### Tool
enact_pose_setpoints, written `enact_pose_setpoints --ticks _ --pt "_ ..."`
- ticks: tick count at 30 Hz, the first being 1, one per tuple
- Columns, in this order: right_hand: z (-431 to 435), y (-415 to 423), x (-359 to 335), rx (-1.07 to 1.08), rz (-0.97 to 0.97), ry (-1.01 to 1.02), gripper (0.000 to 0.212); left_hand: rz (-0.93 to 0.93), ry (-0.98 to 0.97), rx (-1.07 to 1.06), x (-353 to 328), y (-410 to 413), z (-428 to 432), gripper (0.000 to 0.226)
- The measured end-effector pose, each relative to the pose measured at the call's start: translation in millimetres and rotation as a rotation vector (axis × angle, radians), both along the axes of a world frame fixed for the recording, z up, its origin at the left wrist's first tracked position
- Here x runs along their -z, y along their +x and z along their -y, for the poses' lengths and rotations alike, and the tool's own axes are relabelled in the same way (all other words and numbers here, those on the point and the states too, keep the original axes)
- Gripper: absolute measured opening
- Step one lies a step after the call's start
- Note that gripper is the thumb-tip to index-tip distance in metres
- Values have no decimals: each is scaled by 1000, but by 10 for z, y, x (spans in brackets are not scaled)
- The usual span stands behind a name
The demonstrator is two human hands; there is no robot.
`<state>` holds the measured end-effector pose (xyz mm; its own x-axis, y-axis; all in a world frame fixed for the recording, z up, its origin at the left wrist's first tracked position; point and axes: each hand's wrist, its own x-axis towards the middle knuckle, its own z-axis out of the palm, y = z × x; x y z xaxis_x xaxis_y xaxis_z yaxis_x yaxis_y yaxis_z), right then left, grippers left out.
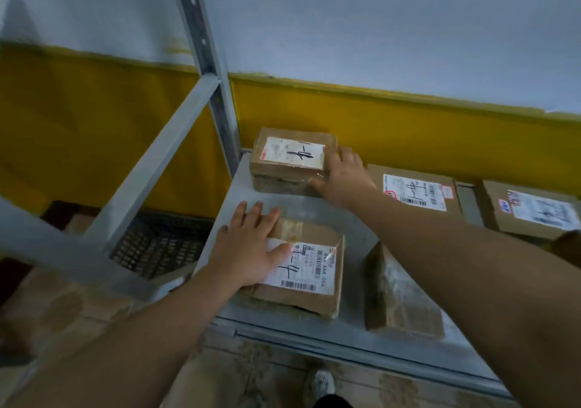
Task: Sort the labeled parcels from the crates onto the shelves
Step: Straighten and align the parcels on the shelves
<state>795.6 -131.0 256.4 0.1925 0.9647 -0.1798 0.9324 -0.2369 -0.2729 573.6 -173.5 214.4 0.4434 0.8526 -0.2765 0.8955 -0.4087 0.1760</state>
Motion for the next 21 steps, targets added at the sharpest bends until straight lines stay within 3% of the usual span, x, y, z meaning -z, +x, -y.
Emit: enact_pose_setpoints --ticks 5,12,21 --pt "-470 45 84 -133 160 -24 93 15 -23 -21 -10 -2 3 79" --pt "-674 90 214 -180 127 -154 100 22 -43 -39 -16 -8 6 78" --pt "-464 68 230 -261 205 -133 91 7 -57 -39 -59 11 8 78"
